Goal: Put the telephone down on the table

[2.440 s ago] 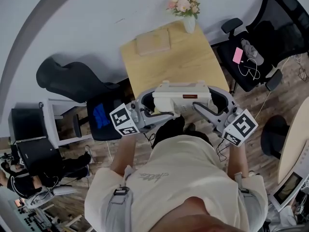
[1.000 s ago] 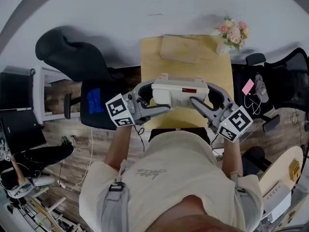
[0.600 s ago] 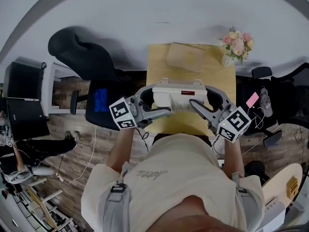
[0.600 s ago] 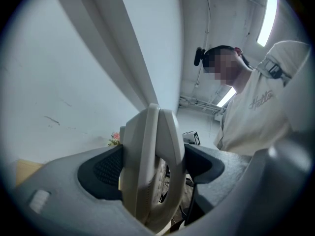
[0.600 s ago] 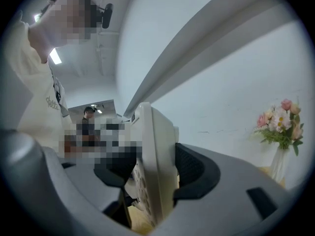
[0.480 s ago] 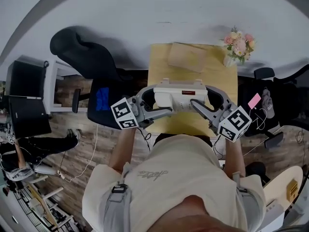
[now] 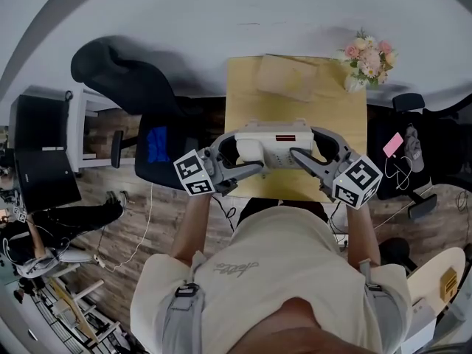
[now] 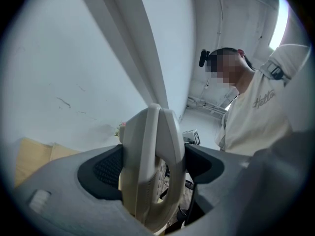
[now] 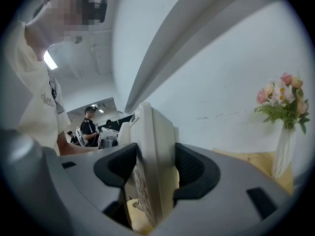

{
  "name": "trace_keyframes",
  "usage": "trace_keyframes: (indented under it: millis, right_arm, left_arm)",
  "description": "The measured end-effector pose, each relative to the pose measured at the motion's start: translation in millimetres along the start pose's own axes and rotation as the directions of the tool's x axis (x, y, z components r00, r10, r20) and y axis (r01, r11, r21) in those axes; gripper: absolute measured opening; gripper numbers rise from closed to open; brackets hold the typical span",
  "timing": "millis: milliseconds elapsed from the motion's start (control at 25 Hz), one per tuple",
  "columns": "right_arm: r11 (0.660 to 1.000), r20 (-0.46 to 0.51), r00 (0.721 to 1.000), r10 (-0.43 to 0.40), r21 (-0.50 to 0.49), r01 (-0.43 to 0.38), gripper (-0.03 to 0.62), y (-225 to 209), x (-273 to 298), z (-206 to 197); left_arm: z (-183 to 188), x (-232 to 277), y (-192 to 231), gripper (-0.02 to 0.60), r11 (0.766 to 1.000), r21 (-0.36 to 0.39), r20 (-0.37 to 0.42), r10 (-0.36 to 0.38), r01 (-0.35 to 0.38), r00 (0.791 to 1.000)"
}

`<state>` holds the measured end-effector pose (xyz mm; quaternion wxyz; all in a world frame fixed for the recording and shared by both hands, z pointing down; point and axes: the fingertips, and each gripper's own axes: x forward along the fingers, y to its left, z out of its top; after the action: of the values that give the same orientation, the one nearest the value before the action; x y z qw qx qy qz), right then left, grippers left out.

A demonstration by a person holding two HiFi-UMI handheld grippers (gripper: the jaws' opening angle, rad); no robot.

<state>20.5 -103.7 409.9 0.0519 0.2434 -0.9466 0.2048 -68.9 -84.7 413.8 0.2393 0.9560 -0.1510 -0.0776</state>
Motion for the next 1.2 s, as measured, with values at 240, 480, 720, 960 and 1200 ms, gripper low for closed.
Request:
trace_keyframes:
  millis: [240, 480, 720, 960, 1200]
  right_arm:
    - [0.999, -0.023, 1.000, 0.012, 0.050, -0.010, 0.239, -1, 25, -24]
    - [0.988, -0.034, 0.999, -0.006, 0.153, 0.011, 0.239, -31, 49, -68]
    - [0.966, -0.072, 0.995, -0.067, 0.244, 0.082, 0.239, -72, 43, -106]
    - [0.954, -0.115, 0.987, -0.113, 0.264, 0.140, 0.238, -104, 28, -125]
    - [0.931, -0.135, 0.985, -0.110, 0.332, 0.150, 0.238, -130, 21, -145]
  left_arm:
    - [-16, -20, 19, 0.385, 0.999, -0.040, -0.042, 0.011, -0.013, 0.999]
    - [-49, -25, 62, 0.385, 0.993, -0.115, -0.109, 0.014, -0.027, 0.994]
    - [-85, 1, 97, 0.385, 0.981, -0.191, -0.165, -0.052, 0.020, 0.985]
    - [-113, 32, 115, 0.385, 0.964, -0.259, -0.212, -0.116, 0.058, 0.970]
    - [-129, 51, 135, 0.385, 0.955, -0.288, -0.223, -0.137, 0.069, 0.965]
